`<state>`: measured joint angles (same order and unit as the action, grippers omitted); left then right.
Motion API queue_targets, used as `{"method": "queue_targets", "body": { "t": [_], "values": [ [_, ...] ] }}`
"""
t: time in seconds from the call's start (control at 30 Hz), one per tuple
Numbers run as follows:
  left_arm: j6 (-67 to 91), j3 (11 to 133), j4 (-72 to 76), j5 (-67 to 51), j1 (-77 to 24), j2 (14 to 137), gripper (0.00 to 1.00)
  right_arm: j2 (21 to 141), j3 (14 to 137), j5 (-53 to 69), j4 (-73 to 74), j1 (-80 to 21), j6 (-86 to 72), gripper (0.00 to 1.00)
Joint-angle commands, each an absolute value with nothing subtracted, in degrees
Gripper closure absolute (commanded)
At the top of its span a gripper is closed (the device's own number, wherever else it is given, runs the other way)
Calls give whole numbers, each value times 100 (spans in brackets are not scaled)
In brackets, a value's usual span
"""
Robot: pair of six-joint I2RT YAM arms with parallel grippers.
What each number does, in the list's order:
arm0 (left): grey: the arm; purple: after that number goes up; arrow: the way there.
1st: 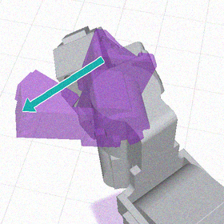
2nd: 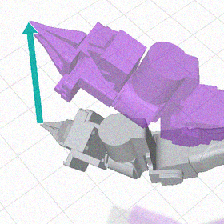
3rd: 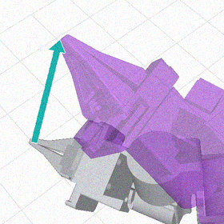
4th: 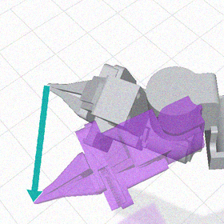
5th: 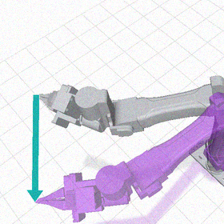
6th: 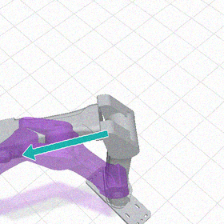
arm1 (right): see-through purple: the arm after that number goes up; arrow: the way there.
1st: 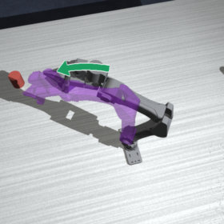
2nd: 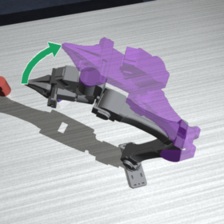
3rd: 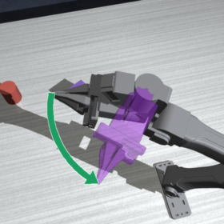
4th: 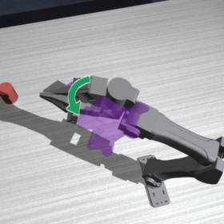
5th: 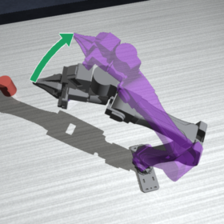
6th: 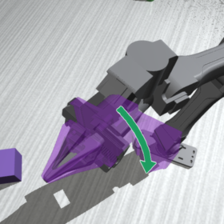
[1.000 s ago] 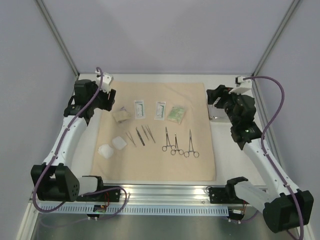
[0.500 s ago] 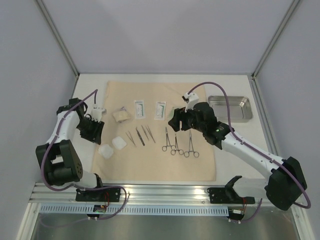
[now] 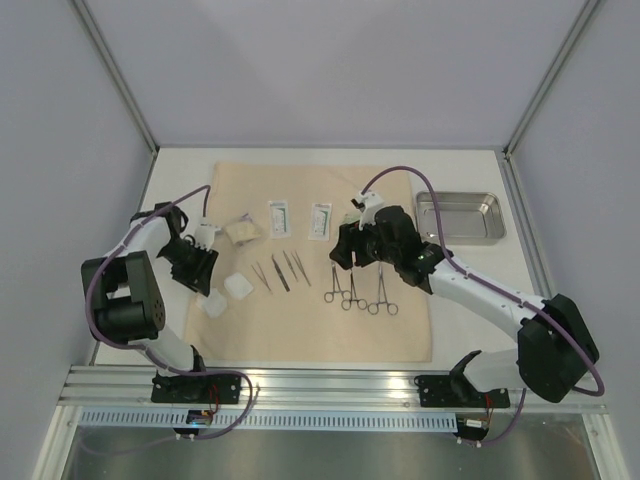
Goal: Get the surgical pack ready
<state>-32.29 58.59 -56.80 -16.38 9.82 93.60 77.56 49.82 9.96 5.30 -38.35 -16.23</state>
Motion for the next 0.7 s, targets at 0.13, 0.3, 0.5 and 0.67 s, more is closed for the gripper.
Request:
{"method": "queue_targets", "body": {
  "t": [0.13,0.3,0.5,0.67],
  "values": [
    [-3085,5643,-5125,-1047,800,9650,52,7840,5019,1160,369,-3929,-1617,38],
    [-3225,5537,-5290,-1107,800,9598,53,7892,5071,1169,422,-3973,-1608,38],
    [-3700,5502,-5818,-1818,800,9510,58,7972,5168,1081,527,-4052,-1608,38],
    [-3683,5590,-5924,-1740,800,9800,77,7972,5186,984,598,-4078,-1600,38]
  ]
}}
